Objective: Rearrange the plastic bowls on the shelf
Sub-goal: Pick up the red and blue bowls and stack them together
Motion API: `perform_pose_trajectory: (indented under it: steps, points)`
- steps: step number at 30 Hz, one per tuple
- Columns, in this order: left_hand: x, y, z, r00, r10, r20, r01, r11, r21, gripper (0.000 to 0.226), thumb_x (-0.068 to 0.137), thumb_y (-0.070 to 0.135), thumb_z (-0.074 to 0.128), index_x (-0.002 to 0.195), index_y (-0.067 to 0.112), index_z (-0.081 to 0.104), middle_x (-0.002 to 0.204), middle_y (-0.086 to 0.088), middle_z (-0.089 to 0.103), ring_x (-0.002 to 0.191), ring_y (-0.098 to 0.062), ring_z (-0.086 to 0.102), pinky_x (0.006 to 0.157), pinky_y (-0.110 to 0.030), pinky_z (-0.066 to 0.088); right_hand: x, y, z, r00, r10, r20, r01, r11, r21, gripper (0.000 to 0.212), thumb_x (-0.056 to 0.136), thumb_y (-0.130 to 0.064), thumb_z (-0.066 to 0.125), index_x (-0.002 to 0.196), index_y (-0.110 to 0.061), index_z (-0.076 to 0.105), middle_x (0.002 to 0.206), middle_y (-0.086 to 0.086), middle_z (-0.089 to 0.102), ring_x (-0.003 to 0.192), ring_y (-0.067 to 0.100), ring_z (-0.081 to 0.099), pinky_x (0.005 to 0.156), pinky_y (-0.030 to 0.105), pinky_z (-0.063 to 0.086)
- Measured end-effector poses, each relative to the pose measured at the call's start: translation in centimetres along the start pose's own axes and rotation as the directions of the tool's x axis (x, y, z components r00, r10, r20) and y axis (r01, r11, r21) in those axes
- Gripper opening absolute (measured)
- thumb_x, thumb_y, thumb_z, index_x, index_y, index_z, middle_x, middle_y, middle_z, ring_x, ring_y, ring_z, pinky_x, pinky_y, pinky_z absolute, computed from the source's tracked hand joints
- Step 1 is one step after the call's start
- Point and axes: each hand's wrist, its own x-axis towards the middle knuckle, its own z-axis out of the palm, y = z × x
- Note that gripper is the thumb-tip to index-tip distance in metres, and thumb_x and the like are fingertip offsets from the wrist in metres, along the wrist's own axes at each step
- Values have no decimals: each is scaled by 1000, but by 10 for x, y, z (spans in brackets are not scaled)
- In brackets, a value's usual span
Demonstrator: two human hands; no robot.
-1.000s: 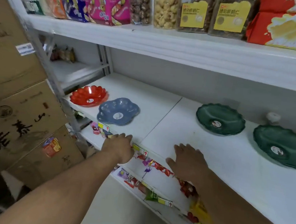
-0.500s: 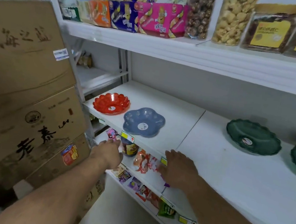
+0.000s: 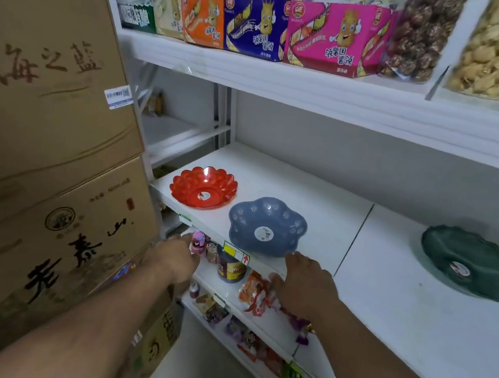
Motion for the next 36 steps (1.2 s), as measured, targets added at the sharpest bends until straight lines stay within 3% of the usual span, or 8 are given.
perform_pose_trajectory:
  steps: [12, 16, 20, 23, 26, 28, 33, 36]
  points:
    - [84, -15, -25, 997, -67, -29, 63, 989, -135, 51, 89, 50, 46, 136, 30, 47, 129, -7, 62, 106, -30, 63, 84, -39, 54, 68, 12, 2, 997, 46, -58, -39, 992, 116, 62, 97, -56, 36, 146, -18, 40, 146, 5, 52, 127, 27, 52, 102, 42, 45]
    - [124, -20, -33, 988, -146, -53, 122, 942, -313, 54, 92, 37, 53, 141, 14, 47, 133, -16, 60, 115, -37, 60, 94, -45, 51, 85, 14, 1, 992, 115, -50, -105, 979, 173, 62, 95, -58, 37, 143, -19, 43, 143, 4, 55, 121, 26, 56, 98, 41, 50]
    - [162, -27, -36, 979, -193, -59, 156, 909, -387, 62, 94, 48, 52, 148, 22, 35, 134, -15, 60, 114, -37, 61, 94, -49, 52, 94, 10, 5, 980, 185, -69, -167, 963, 210, 55, 94, -54, 41, 138, -21, 46, 139, 3, 58, 116, 26, 58, 94, 40, 51]
    - [196, -33, -39, 969, -241, -54, 198, 889, -413, 63, 96, 44, 51, 148, 11, 35, 140, -21, 54, 122, -42, 55, 102, -48, 46, 102, 7, 9, 955, 284, -92, -252, 932, 260, 50, 94, -50, 45, 134, -20, 49, 133, 5, 60, 113, 26, 58, 91, 38, 51]
    - [228, -45, -38, 944, -331, 12, 298, 832, -468, 66, 97, 44, 50, 146, 2, 36, 136, -25, 54, 119, -43, 56, 98, -47, 47, 110, 2, 15, 900, 427, -87, -359, 839, 408, 39, 96, -43, 49, 124, -17, 55, 122, 9, 64, 104, 25, 60, 86, 35, 50]
    - [241, -49, -36, 923, -380, 60, 347, 755, -557, 58, 97, 40, 52, 135, -3, 45, 115, -24, 61, 101, -40, 63, 90, -48, 53, 116, -1, 21, 841, 539, -41, -435, 720, 540, 39, 96, -39, 52, 122, -11, 57, 119, 13, 65, 101, 28, 63, 82, 34, 49]
    - [254, -48, -29, 908, -332, 254, 391, 459, -798, 23, 101, 20, 50, 105, -2, 57, 90, -20, 63, 61, -25, 59, 39, -28, 48, 128, -2, 37, 733, 662, 154, -555, 452, 699, 37, 96, -34, 54, 109, 0, 63, 102, 14, 69, 84, 28, 59, 71, 31, 42]
    - [260, -50, -25, 903, -294, 312, 404, 338, -850, 18, 100, 16, 53, 88, 4, 57, 82, -17, 66, 67, -27, 64, 54, -32, 56, 134, 0, 47, 702, 679, 215, -573, 359, 737, 27, 93, -26, 59, 80, -5, 70, 79, 15, 74, 75, 35, 69, 72, 37, 55]
